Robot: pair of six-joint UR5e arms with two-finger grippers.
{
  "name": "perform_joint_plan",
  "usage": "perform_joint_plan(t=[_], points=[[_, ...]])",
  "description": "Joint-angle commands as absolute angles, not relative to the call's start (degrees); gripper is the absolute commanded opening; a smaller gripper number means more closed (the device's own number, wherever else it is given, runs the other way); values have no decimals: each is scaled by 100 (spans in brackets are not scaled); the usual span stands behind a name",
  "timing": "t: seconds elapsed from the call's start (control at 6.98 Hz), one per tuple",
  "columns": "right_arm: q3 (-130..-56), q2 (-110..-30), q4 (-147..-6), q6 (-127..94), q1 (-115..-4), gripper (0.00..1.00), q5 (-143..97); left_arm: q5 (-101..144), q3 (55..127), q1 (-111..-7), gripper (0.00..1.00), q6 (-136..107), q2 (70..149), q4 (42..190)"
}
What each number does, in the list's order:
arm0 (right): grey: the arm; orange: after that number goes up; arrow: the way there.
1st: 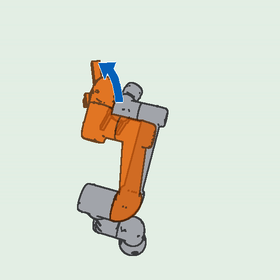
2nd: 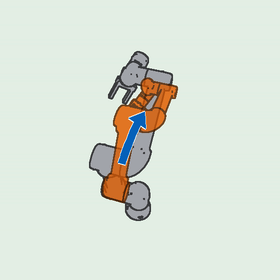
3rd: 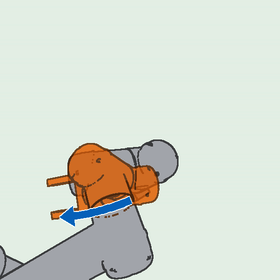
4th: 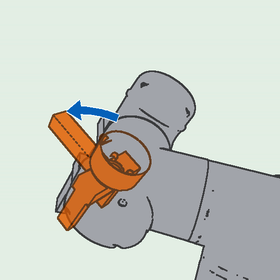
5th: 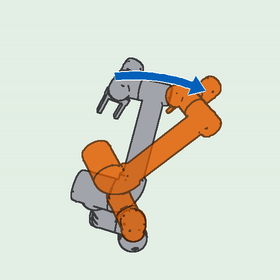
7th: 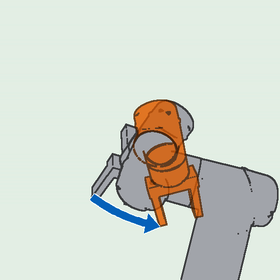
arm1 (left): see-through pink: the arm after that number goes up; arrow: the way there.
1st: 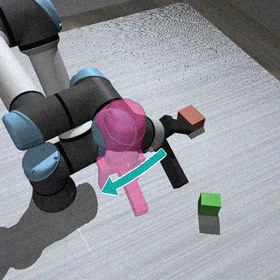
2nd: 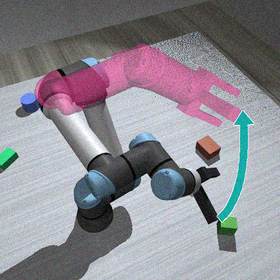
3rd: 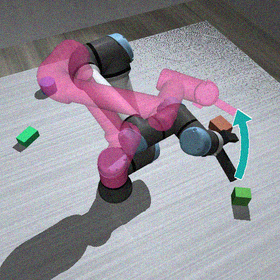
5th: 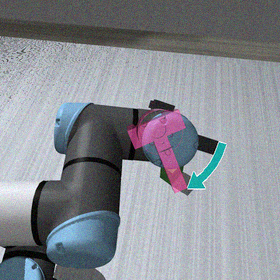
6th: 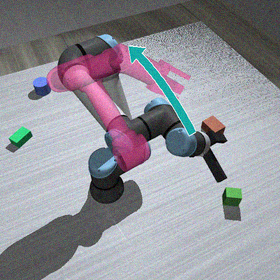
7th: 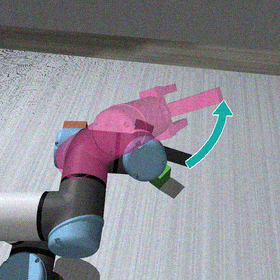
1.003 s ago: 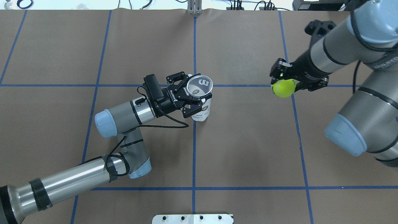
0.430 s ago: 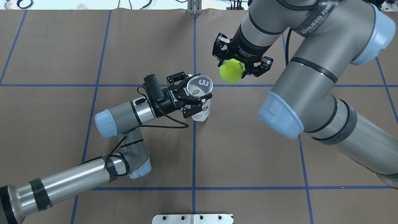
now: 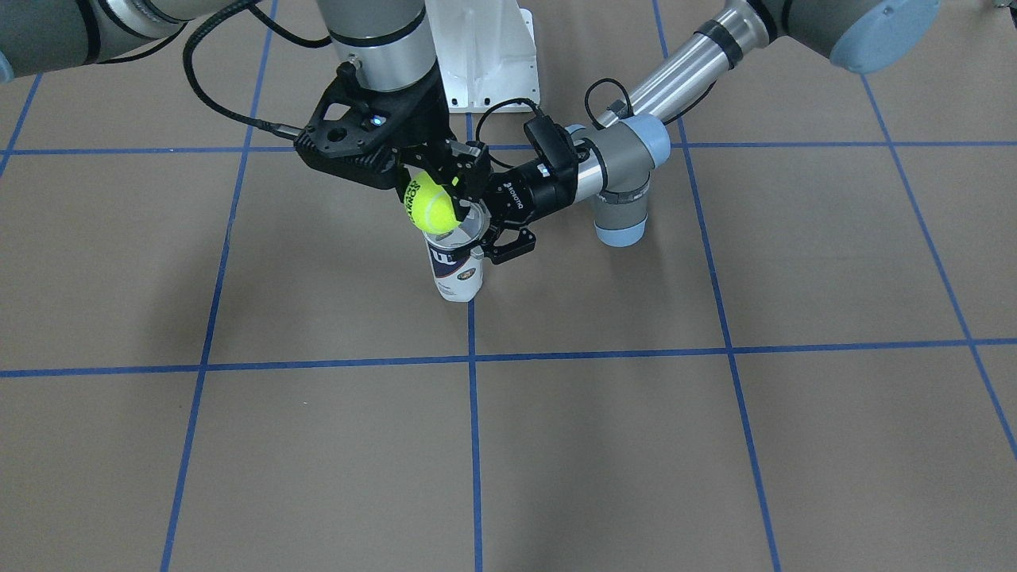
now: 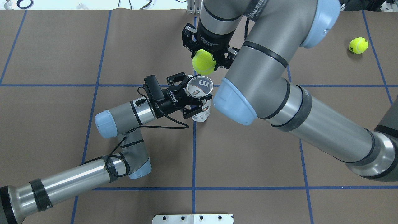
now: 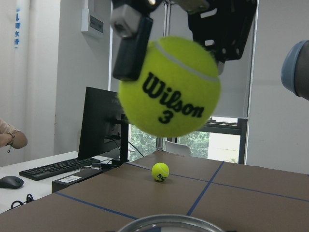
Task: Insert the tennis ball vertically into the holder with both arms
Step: 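Carry the ball with the right gripper above the can opening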
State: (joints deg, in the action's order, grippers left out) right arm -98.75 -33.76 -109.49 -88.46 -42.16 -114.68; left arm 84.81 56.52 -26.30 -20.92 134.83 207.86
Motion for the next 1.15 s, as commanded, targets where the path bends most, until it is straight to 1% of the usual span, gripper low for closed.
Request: perform_joint_plan(t=[0.0, 0.29, 0.43, 0.57, 0.72, 0.86, 1.0], points=[[-9650, -3251, -10977, -8868, -4018, 0, -11216, 8481, 5643, -2628, 79, -2092, 13482, 20786], [-9721, -3287, -11127, -8859, -3921, 10, -11136, 8481, 5651, -2628, 79, -2092, 13482, 20786], [-9721, -3305, -11136, -8868, -3824, 20, -11023, 8481, 5651, -2628, 79, -2092, 13491, 20786], [-9721, -3348, -11153, -8859, -3797, 47, -11021, 8481, 5643, -2628, 79, -2092, 13491, 20777], [-9782, -3410, -11162, -8859, -3771, 97, -10987, 8481, 5651, -2628, 79, -2092, 13491, 20786], [-9982, -3497, -11258, -8851, -3762, 100, -10969, 8481, 5643, -2628, 80, -2092, 13491, 20786], [-10228, -3542, -11450, -8842, -3762, 100, -10969, 8481, 5651, -2628, 80, -2092, 13491, 20786]])
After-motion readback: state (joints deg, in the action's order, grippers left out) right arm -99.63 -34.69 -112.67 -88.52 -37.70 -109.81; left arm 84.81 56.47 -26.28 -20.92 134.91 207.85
